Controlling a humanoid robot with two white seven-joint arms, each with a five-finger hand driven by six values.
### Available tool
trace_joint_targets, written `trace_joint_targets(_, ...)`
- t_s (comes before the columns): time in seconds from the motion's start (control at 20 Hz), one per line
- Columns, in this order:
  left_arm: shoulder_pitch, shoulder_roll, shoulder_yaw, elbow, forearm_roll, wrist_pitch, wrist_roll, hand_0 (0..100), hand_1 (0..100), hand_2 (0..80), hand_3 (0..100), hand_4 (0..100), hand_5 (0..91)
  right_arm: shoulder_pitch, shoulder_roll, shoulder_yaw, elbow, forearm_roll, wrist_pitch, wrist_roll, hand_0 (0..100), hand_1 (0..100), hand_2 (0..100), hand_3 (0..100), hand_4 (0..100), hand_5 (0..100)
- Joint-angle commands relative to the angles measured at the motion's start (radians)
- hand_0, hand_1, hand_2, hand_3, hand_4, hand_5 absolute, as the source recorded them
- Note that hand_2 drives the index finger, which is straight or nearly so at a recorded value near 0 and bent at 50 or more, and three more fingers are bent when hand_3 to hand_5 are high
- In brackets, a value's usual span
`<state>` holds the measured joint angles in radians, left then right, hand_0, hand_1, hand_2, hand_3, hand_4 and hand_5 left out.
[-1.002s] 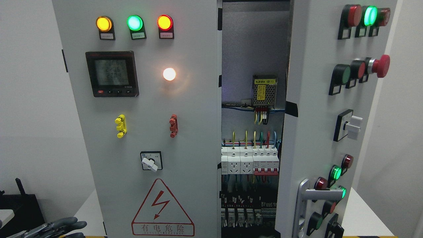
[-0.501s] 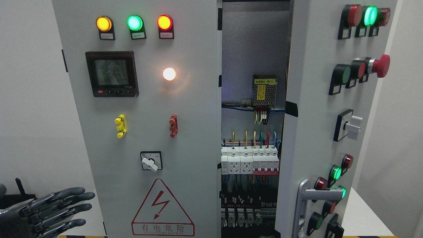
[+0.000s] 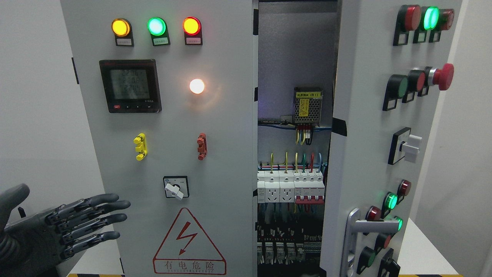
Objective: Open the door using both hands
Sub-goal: 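Raise the left hand toward the gap at the ajar door's edge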
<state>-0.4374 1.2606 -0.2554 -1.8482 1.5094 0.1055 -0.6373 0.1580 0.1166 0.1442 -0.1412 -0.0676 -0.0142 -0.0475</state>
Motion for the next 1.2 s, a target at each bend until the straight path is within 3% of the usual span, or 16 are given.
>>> trace_joint_targets(0.0, -0.394, -0.217, -0.527, 0.132, -0.028, 0.040, 0.005, 0, 0, 0.0, 0, 3, 0.0, 0.000, 0.000, 0.000, 0.000, 0.000, 0.000, 0.000, 0, 0, 0, 0, 0, 0)
trace_joint_targets(0.25, -0.509, -0.326, -0.588, 0.150, -0.034, 0.063, 0.014, 0, 0, 0.0, 0, 3, 0.0, 0.000, 0.000, 0.000, 0.000, 0.000, 0.000, 0.000, 0, 0, 0, 0, 0, 0)
trace_joint_targets(0.45, -0.658, -0.432, -0.711, 0.210, -0.028, 0.079, 0.064, 0, 0, 0.0, 0, 3, 0.0, 0.000, 0.000, 0.000, 0.000, 0.000, 0.000, 0.000, 0, 0, 0, 0, 0, 0)
trace_joint_targets(0.65, -0.742, -0.526, -0.731, 0.254, -0.023, 0.082, 0.065, 0, 0, 0.0, 0, 3, 0.0, 0.000, 0.000, 0.000, 0.000, 0.000, 0.000, 0.000, 0, 0, 0, 0, 0, 0)
trace_joint_targets(1.15, -0.779, -0.719, -0.734, 0.317, -0.041, 0.140, 0.068, 0, 0, 0.0, 0, 3, 0.0, 0.000, 0.000, 0.000, 0.000, 0.000, 0.000, 0.000, 0, 0, 0, 0, 0, 0)
